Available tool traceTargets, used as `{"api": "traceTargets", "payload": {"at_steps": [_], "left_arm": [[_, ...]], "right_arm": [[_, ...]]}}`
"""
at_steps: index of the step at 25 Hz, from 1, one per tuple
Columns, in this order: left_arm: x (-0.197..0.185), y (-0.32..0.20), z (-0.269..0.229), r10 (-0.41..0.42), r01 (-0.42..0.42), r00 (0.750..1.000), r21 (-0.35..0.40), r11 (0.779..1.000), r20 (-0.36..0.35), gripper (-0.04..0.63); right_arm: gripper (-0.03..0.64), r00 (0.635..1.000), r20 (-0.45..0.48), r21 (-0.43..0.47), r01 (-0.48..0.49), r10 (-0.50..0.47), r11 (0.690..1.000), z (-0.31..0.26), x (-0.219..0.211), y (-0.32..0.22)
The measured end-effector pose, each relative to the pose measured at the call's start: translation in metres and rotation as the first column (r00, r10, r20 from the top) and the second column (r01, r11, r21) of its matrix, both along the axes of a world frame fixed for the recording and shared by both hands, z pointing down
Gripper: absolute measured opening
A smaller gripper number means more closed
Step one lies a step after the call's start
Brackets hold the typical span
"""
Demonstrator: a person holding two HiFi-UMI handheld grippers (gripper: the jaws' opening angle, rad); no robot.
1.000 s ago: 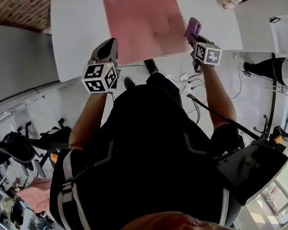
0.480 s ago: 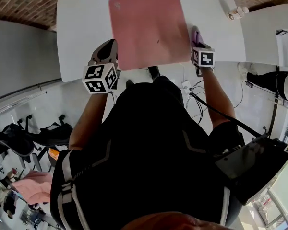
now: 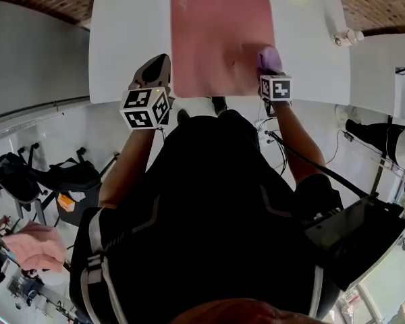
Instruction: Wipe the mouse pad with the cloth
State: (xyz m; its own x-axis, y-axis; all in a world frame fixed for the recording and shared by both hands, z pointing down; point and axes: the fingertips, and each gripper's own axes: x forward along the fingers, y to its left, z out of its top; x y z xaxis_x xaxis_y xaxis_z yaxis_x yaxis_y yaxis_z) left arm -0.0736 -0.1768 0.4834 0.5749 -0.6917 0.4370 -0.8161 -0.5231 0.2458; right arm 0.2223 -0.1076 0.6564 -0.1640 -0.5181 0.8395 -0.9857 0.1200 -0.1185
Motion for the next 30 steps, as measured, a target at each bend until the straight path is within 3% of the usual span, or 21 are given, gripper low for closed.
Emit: {"api": "traceTargets", "payload": {"at_steps": [6,15,23,30], "left_arm": [[-0.016,-0.001,-0.001,-0.054,0.054,0.999,0.001,0.999,-0.008,0.002],[-0.016,0.010,0.000,-0.081,0.081,0.997,0.009,0.997,-0.002,0.002],[-0.038,0.013,-0.002,-0.169,0.169,0.986,-0.005,0.986,-0.015,0.002],[-0.064,0.019,-0.012,-0.244,0.244,0.970,0.014,0.970,-0.005,0.002]], "right_arm": [[0.054,0.998,0.062,-0.009,0.009,-0.008,1.000,-0.002,-0.031,-0.008],[0.054,0.977,0.116,-0.024,0.182,-0.178,0.983,-0.004,-0.083,-0.017],[0.054,0.960,0.168,-0.019,0.230,-0.224,0.973,-0.005,-0.121,-0.030],[0.054,0.930,0.186,-0.020,0.326,-0.317,0.945,-0.008,-0.155,-0.041]]}}
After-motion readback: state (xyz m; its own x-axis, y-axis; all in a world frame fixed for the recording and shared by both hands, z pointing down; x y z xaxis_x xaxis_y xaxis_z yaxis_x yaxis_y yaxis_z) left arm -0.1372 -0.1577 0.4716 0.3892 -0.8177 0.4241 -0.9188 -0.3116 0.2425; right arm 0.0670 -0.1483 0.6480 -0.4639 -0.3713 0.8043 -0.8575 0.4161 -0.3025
